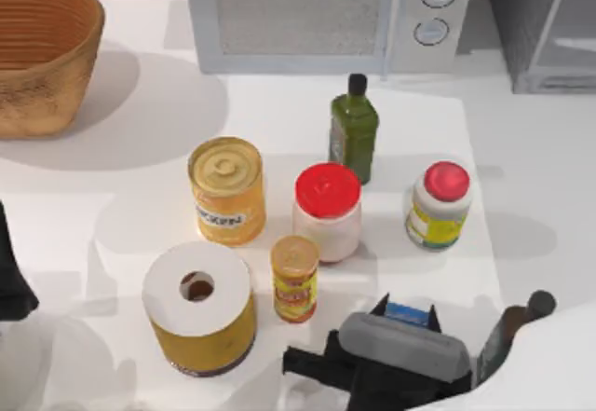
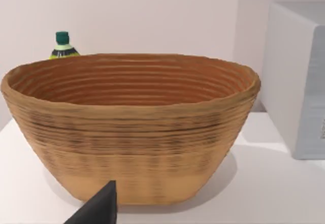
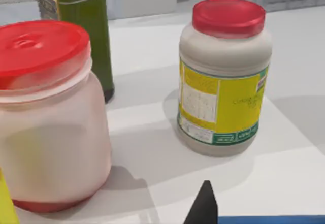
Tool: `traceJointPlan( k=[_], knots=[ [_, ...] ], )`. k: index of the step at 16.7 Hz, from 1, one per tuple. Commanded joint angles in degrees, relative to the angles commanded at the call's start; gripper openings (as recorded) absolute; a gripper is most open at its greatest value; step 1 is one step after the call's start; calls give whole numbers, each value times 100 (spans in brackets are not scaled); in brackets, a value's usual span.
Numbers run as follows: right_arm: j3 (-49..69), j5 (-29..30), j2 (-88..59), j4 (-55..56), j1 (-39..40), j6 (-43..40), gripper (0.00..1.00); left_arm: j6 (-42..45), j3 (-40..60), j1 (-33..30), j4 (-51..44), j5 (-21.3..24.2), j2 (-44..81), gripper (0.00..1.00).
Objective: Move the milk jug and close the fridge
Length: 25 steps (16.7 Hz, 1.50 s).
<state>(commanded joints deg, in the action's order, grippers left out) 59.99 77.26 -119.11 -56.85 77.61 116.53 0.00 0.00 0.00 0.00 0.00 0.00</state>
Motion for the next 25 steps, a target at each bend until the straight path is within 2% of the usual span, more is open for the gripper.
traceJointPlan(
  k=[4, 7, 10, 13, 16, 20, 25],
  knots=[
    [48, -52, 138, 192, -30, -141, 0, 0, 0, 0, 0, 0, 0, 100],
    [105, -207, 688, 894, -290, -721, 0, 0, 0, 0, 0, 0, 0, 100],
    [-14, -468, 1405, 2131, -778, -1677, 0, 0, 0, 0, 0, 0, 0, 100],
    [-367, -923, 2079, 3893, -1445, -2956, 0, 0, 0, 0, 0, 0, 0, 100],
    [-894, -1697, 2576, 6035, -2317, -4498, 0, 0, 0, 0, 0, 0, 0, 100],
    [-1666, -3157, 2936, 8734, -3699, -6725, 0, 0, 0, 0, 0, 0, 0, 100],
    [-2579, -5210, 3149, 11040, -5466, -9255, 0, 0, 0, 0, 0, 0, 0, 100]
  ],
)
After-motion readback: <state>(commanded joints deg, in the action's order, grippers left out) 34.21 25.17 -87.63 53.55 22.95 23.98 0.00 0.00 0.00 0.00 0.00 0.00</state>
